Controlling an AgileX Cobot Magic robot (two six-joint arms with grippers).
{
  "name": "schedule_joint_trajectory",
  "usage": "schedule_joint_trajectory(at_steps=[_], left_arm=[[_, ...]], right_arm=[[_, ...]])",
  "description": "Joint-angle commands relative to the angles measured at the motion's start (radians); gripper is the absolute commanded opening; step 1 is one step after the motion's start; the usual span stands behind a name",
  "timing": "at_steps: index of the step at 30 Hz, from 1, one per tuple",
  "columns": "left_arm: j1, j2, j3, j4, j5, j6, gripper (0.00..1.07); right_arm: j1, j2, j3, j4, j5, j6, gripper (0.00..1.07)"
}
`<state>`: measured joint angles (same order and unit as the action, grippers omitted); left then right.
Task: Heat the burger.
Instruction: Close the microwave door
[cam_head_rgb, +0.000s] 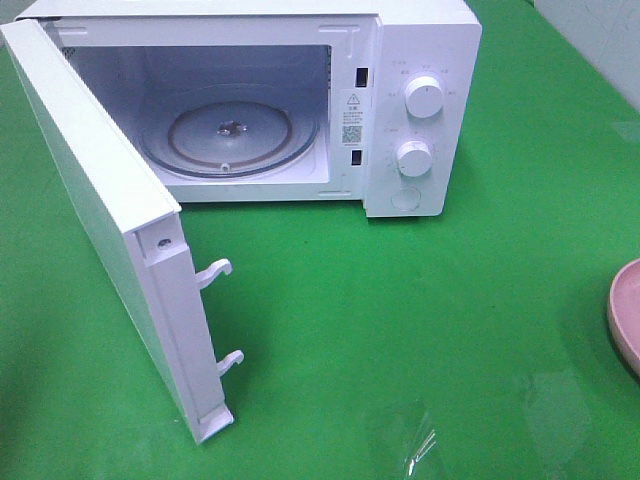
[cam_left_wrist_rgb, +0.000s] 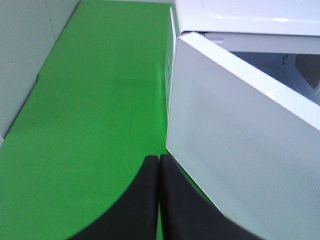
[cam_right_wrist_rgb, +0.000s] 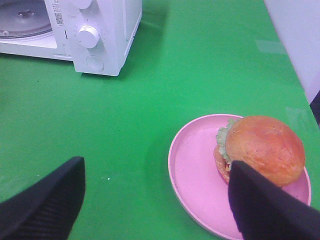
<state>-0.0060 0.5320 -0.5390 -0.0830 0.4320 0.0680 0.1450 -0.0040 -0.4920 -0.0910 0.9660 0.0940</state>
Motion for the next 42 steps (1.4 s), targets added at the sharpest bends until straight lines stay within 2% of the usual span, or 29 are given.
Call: schedule_joint_trajectory(at_steps=[1, 8, 10, 13, 14, 19, 20, 21, 22, 23, 24, 25, 26, 28, 29, 30, 34, 35, 36, 38, 42], left_arm=[[-0.002, 0.035, 0.032, -0.006, -0.148, 0.027, 0.0], [-0.002, 0.095, 0.121, -0.006, -0.388, 0.027, 0.0], [-0.002, 0.148, 0.183, -0.006, -0.543, 0.013, 0.0], [-0.002, 0.165, 0.195, -0.006, -0.582, 0.006, 0.0], [-0.002, 0.202, 0.222, -0.006, -0.658, -0.008, 0.0], [-0.002, 0.281, 0.265, 0.005, -0.81, -0.014, 0.0], [-0.002, 0.324, 0.284, 0.036, -0.895, -0.024, 0.0], [-0.002, 0.324, 0.284, 0.036, -0.895, -0.024, 0.0], [-0.002, 0.37, 0.284, 0.083, -0.928, -0.057, 0.0], [-0.002, 0.414, 0.284, 0.15, -0.973, -0.118, 0.0], [-0.002, 0.414, 0.284, 0.15, -0.973, -0.118, 0.0], [-0.002, 0.454, 0.284, 0.203, -1.007, -0.163, 0.0], [-0.002, 0.454, 0.284, 0.203, -1.007, -0.163, 0.0], [-0.002, 0.517, 0.284, 0.283, -1.062, -0.214, 0.0], [-0.002, 0.517, 0.284, 0.283, -1.062, -0.214, 0.0], [-0.002, 0.56, 0.283, 0.328, -1.088, -0.241, 0.0], [-0.002, 0.611, 0.283, 0.381, -1.134, -0.28, 0.0], [-0.002, 0.65, 0.283, 0.427, -1.182, -0.31, 0.0], [-0.002, 0.65, 0.283, 0.427, -1.182, -0.31, 0.0], [-0.002, 0.721, 0.283, 0.482, -1.278, -0.366, 0.0], [-0.002, 0.77, 0.283, 0.495, -1.336, -0.384, 0.0]], right_arm=[[-0.005, -0.026, 0.001, 0.001, -0.007, -0.006, 0.76], [-0.005, -0.026, 0.001, 0.001, -0.007, -0.006, 0.76], [-0.005, -0.026, 0.001, 0.001, -0.007, -0.006, 0.76], [-0.005, -0.026, 0.001, 0.001, -0.007, -0.006, 0.76], [-0.005, -0.026, 0.001, 0.001, -0.007, -0.006, 0.76], [-0.005, -0.026, 0.001, 0.001, -0.007, -0.006, 0.76], [-0.005, -0.026, 0.001, 0.001, -0.007, -0.006, 0.76], [-0.005, -0.026, 0.001, 0.001, -0.007, -0.006, 0.76], [-0.005, -0.026, 0.001, 0.001, -0.007, -0.006, 0.76], [-0.005, -0.026, 0.001, 0.001, -0.007, -0.006, 0.76], [-0.005, -0.026, 0.001, 0.001, -0.007, -0.006, 0.76], [-0.005, -0.026, 0.001, 0.001, -0.007, -0.006, 0.76], [-0.005, -0.026, 0.001, 0.001, -0.007, -0.006, 0.76], [-0.005, -0.026, 0.001, 0.001, -0.007, -0.006, 0.76], [-0.005, -0.026, 0.001, 0.001, -0.007, -0.006, 0.76], [-0.005, -0.026, 0.001, 0.001, -0.007, -0.006, 0.76], [-0.005, -0.026, 0.001, 0.001, -0.007, -0.006, 0.76], [-0.005, -0.026, 0.001, 0.001, -0.007, -0.006, 0.76], [-0.005, -0.026, 0.001, 0.001, -0.007, -0.006, 0.76], [-0.005, -0.026, 0.001, 0.001, -0.007, -0.006, 0.76], [-0.005, -0.026, 0.001, 0.001, -0.007, -0.006, 0.76]])
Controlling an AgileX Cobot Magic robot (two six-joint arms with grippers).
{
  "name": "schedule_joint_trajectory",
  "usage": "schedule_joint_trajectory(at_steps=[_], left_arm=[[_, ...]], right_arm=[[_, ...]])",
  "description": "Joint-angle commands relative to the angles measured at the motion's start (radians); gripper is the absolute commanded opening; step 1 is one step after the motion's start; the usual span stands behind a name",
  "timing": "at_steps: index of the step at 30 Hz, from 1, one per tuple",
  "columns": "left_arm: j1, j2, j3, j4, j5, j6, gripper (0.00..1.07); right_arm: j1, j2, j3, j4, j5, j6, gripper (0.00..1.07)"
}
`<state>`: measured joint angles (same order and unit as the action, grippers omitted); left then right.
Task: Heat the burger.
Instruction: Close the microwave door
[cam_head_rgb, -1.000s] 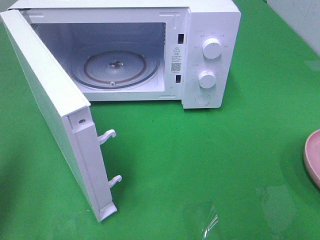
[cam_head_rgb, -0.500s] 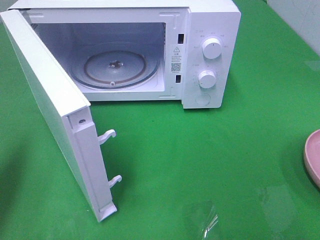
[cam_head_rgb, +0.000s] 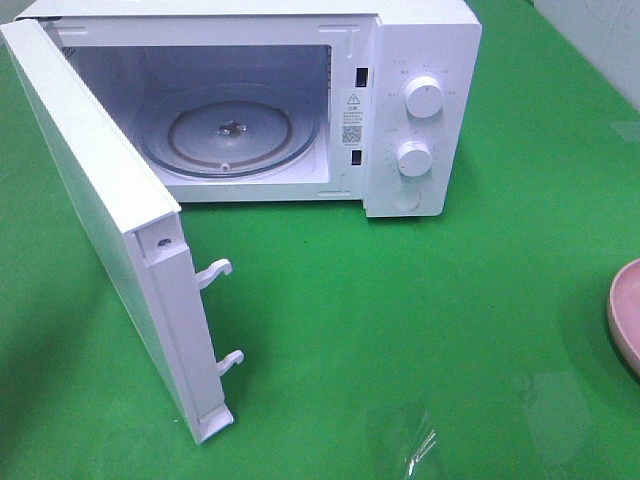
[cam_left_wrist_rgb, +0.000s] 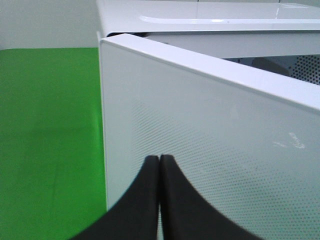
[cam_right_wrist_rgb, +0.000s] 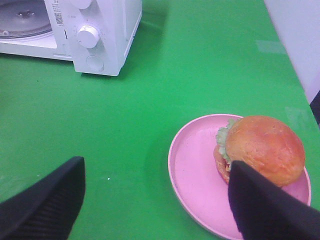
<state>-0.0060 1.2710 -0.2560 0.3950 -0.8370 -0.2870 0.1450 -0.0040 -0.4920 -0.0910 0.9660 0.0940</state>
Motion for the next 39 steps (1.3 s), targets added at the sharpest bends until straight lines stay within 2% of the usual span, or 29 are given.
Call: schedule_joint_trajectory(at_steps=[1, 5, 9, 12, 15, 18, 20, 34, 35, 39], left_arm=[[-0.002, 0.031, 0.0, 0.017, -0.067, -0.029, 0.0], [-0.002, 0.109, -0.043, 0.097, -0.081, -0.067, 0.0], [-0.002, 0.136, -0.065, 0.101, -0.084, -0.107, 0.0], [-0.018, 0.153, -0.069, 0.105, -0.084, -0.108, 0.0], [-0.082, 0.195, -0.098, 0.1, -0.069, -0.095, 0.0], [-0.095, 0.199, -0.107, 0.099, -0.056, -0.093, 0.0], [-0.143, 0.22, -0.139, 0.081, -0.029, -0.094, 0.0], [-0.247, 0.302, -0.224, 0.038, -0.011, -0.094, 0.0], [-0.286, 0.326, -0.254, -0.01, 0.009, -0.091, 0.0], [-0.317, 0.35, -0.276, -0.04, 0.011, -0.075, 0.0]], right_arm=[[-0.005, -0.026, 0.001, 0.001, -0.007, -0.006, 0.76], [-0.005, -0.026, 0.001, 0.001, -0.007, -0.006, 0.76], [-0.005, -0.026, 0.001, 0.001, -0.007, -0.006, 0.76], [-0.005, -0.026, 0.001, 0.001, -0.007, -0.006, 0.76], [-0.005, -0.026, 0.001, 0.001, -0.007, -0.006, 0.76], [-0.005, -0.026, 0.001, 0.001, -0.007, -0.006, 0.76], [-0.005, -0.026, 0.001, 0.001, -0.007, -0.006, 0.76], [-0.005, -0.026, 0.001, 0.001, -0.007, -0.006, 0.76], [-0.005, -0.026, 0.001, 0.001, -0.007, -0.006, 0.76], [-0.005, -0.026, 0.001, 0.001, -0.007, -0.006, 0.76]])
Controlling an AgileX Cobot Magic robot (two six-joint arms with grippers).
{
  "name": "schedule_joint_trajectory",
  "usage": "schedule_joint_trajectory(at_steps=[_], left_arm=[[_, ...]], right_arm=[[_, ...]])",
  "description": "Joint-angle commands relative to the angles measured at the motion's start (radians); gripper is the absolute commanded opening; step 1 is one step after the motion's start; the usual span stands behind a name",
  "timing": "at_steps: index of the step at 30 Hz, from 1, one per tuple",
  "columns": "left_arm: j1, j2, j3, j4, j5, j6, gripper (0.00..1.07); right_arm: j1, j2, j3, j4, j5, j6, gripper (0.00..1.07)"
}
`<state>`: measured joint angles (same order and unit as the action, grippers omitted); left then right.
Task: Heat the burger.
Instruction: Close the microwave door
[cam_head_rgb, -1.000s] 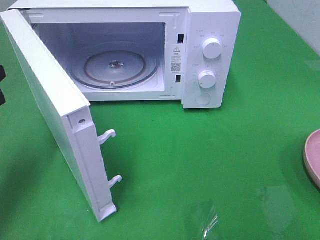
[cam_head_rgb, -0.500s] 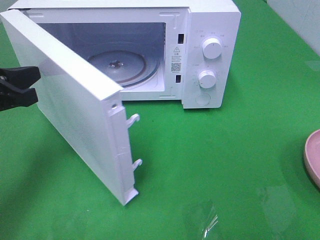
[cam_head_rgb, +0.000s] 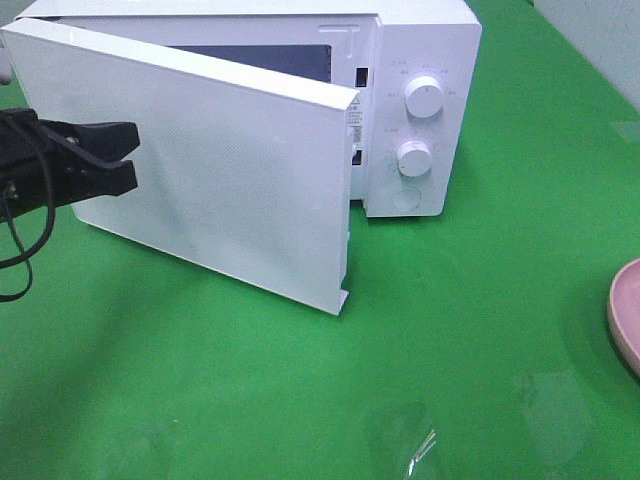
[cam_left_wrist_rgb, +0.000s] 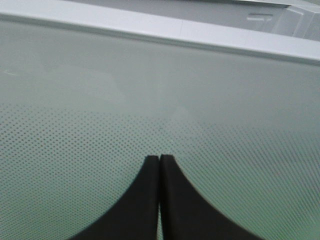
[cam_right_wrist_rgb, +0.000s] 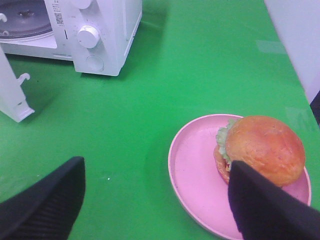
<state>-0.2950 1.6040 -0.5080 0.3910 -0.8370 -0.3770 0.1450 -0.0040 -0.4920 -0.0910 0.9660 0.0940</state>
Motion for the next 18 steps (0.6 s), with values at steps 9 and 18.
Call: schedule_joint_trajectory(at_steps=[9, 18], left_arm=[[-0.111, 0.092, -0.107, -0.089, 0.019, 0.02, 0.0], [-0.215, 0.135, -0.209, -0.229, 0.11, 0.14, 0.0]], right_arm=[[-0.005, -0.026, 0.001, 0.001, -0.007, -0.006, 0.76], [-0.005, -0.026, 0.001, 0.001, -0.007, -0.006, 0.76]])
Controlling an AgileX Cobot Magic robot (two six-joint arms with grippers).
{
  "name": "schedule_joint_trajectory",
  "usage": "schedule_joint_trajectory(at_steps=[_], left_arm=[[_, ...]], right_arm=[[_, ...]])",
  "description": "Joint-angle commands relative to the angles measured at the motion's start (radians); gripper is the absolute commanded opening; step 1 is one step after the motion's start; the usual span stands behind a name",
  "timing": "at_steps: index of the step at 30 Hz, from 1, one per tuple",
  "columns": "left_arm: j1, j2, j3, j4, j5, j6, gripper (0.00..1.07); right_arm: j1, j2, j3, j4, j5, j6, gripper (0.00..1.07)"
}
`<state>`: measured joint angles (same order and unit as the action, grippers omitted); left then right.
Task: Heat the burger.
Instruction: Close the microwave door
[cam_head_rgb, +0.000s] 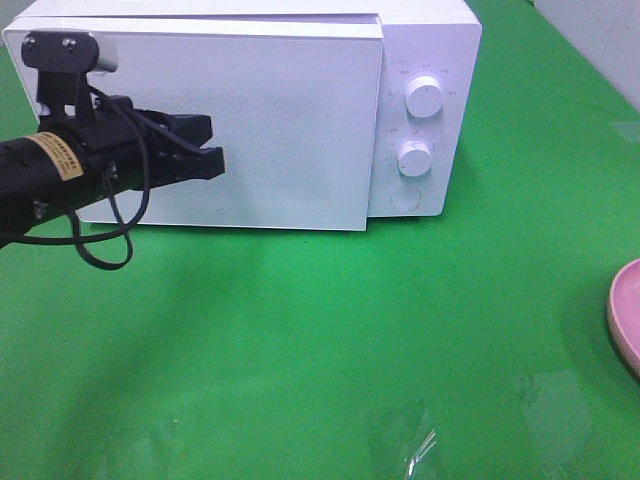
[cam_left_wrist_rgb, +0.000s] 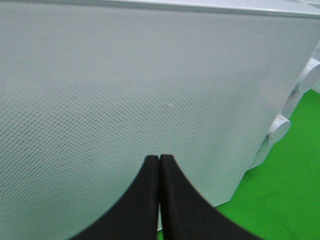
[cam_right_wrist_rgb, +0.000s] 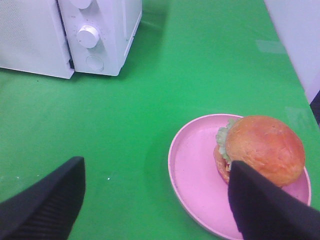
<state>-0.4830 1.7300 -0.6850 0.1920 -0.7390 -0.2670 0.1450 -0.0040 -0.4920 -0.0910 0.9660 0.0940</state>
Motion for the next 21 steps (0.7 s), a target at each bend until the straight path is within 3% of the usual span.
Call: schedule_joint_trajectory(at_steps=[1, 21], left_arm=[[-0.038, 0.024, -0.058, -0.033, 0.014, 0.027, 0.0], [-0.125, 0.162, -0.27, -0.103, 0.092, 0.031, 0.0]], right_arm=[[-0.005, -0.026, 0.001, 0.001, -0.007, -0.005, 0.76], [-0.005, -0.026, 0.001, 0.001, -0.007, -0.005, 0.76]])
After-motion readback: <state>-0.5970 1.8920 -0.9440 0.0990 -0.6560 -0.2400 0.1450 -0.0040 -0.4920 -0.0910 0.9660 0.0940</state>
